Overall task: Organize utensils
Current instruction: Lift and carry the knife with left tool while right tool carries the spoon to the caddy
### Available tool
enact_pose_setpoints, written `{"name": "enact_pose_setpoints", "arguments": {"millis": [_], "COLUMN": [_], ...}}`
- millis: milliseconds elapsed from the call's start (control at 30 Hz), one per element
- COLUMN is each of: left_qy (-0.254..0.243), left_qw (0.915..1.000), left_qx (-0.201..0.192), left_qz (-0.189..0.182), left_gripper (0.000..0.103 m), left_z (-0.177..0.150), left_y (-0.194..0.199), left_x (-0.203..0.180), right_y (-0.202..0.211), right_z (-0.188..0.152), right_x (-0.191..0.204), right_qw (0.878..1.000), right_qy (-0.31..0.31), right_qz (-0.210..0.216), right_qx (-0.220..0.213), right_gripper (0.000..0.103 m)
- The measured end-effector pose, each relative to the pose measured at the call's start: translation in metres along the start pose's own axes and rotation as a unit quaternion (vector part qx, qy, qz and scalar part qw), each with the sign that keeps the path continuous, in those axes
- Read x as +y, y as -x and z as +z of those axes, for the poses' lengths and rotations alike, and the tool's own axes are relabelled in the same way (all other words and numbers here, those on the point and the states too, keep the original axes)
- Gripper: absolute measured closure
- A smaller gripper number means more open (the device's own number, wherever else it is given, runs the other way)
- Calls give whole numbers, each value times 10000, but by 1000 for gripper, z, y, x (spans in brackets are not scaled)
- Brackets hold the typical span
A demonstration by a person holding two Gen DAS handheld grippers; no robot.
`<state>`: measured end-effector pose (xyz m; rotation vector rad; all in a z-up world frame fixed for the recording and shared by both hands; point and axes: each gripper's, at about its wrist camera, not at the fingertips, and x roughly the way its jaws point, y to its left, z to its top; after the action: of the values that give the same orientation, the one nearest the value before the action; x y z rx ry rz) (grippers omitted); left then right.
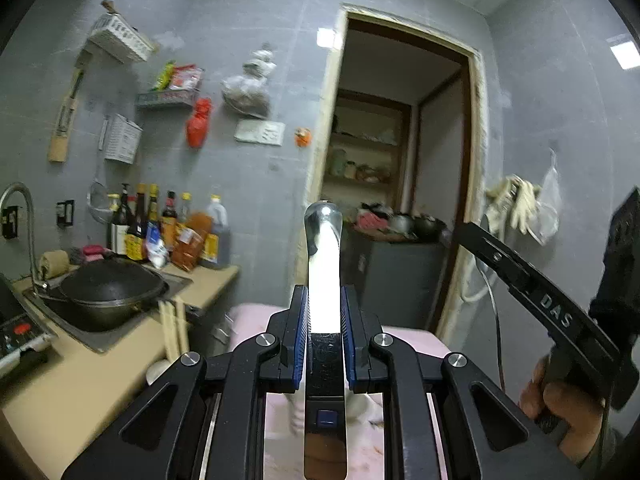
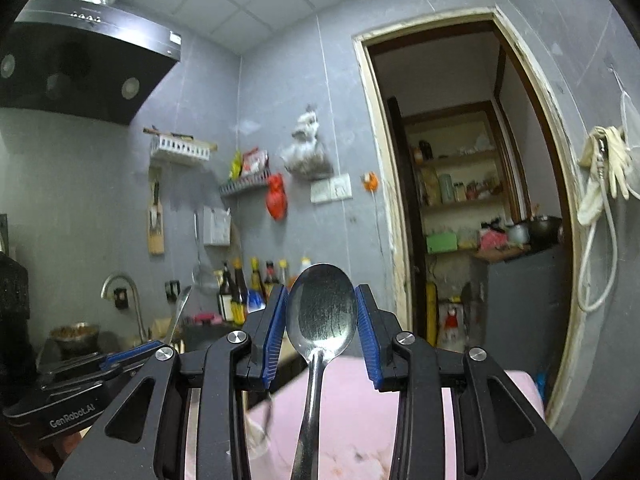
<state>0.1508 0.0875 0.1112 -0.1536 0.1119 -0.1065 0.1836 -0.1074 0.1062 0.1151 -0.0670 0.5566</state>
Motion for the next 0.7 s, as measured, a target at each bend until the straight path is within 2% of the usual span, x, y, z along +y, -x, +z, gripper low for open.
{"name": "enact_pose_setpoints", "arguments": {"millis": [100, 200, 400, 500, 700], "left_qy": [195, 567, 1385, 1480, 1346], "left_qw": [9997, 9981, 9895, 9876, 9872], "left_qx": [-111, -181, -397, -503, -713], "left_qz": [117, 123, 120, 172, 479], "left_gripper": [90, 90, 90, 90, 90], "left_z": [8, 14, 12, 8, -4], "left_y": [-5, -13, -20, -19, -18], "left_x": [26, 59, 112, 119, 116], "right_y": [-16, -26, -42, -50, -59], "right_z": [2, 1, -10, -16, -37], "right_x": [10, 11, 18, 26, 38], "right_qw": [9996, 9966, 9910, 9915, 9953], "right_qy": [-155, -515, -915, -837, -445], "right_qz": [127, 472, 671, 626, 285], "right_qx": [-199, -438, -712, -770, -806], "right_gripper": [71, 71, 71, 71, 71]}}
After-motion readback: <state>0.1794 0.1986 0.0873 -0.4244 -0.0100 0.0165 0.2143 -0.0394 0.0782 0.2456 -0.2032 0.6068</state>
